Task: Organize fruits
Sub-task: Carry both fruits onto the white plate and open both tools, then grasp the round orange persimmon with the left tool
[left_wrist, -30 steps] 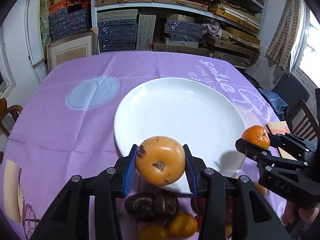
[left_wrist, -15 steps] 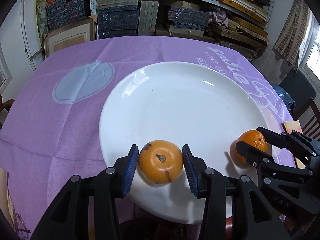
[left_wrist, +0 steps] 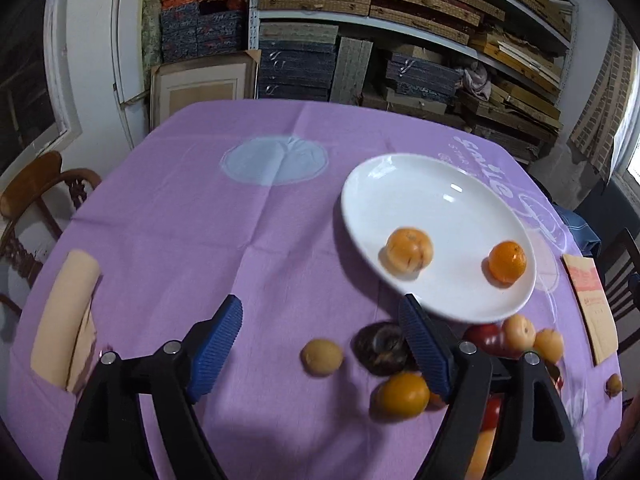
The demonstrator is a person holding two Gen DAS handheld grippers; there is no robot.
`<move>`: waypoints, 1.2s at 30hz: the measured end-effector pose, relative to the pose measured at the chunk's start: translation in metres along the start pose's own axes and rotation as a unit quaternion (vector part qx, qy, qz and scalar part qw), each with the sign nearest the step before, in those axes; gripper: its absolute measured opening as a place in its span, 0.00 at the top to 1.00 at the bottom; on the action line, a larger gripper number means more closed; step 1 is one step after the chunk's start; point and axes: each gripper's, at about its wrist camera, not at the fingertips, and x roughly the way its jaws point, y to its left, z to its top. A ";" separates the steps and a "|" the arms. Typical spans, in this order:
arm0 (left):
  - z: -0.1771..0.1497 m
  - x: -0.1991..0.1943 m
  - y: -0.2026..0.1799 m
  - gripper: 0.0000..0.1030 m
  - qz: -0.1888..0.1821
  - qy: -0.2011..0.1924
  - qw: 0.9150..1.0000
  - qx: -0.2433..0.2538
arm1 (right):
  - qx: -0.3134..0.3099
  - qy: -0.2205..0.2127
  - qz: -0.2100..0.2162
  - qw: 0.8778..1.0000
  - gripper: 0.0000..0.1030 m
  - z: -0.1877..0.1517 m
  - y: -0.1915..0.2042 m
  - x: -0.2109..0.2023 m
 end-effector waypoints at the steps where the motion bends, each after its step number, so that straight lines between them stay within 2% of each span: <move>1: -0.011 0.002 0.003 0.21 -0.004 0.009 1.000 -0.004 | 0.010 -0.003 0.003 1.000 0.15 -0.013 -0.003 -0.005; 5: -0.042 0.012 0.012 0.21 0.002 0.018 1.000 -0.010 | 0.014 -0.012 -0.013 1.000 0.14 -0.058 -0.006 -0.016; 7: -0.044 0.014 0.016 0.21 0.009 0.016 1.000 -0.016 | 0.006 -0.011 -0.010 1.000 0.12 -0.068 -0.003 -0.018; 8: -0.045 0.014 0.018 0.21 0.005 0.019 1.000 -0.021 | 0.000 -0.010 -0.007 1.000 0.09 -0.073 0.001 -0.018; 10: -0.048 0.009 0.017 0.21 -0.003 0.016 1.000 -0.023 | -0.023 -0.005 -0.021 1.000 0.08 -0.079 0.011 -0.017; 15: -0.060 -0.007 -0.011 0.21 0.021 -0.013 0.999 0.030 | -0.054 0.009 -0.013 0.998 0.07 -0.084 0.027 -0.010; 18: -0.062 -0.012 -0.026 0.21 0.024 -0.026 0.998 0.056 | -0.065 0.017 -0.015 0.998 0.06 -0.085 0.030 -0.006; 24: -0.061 -0.004 -0.049 0.21 0.010 -0.015 0.996 0.092 | -0.052 0.015 -0.012 0.998 0.06 -0.084 0.024 -0.007; 28: -0.061 0.002 -0.053 0.21 -0.002 -0.011 0.996 0.092 | -0.041 0.018 -0.011 0.999 0.06 -0.082 0.018 -0.007; 36: -0.063 0.021 -0.045 0.21 0.006 0.010 0.998 0.069 | -0.033 0.025 -0.008 0.999 0.05 -0.082 0.014 -0.004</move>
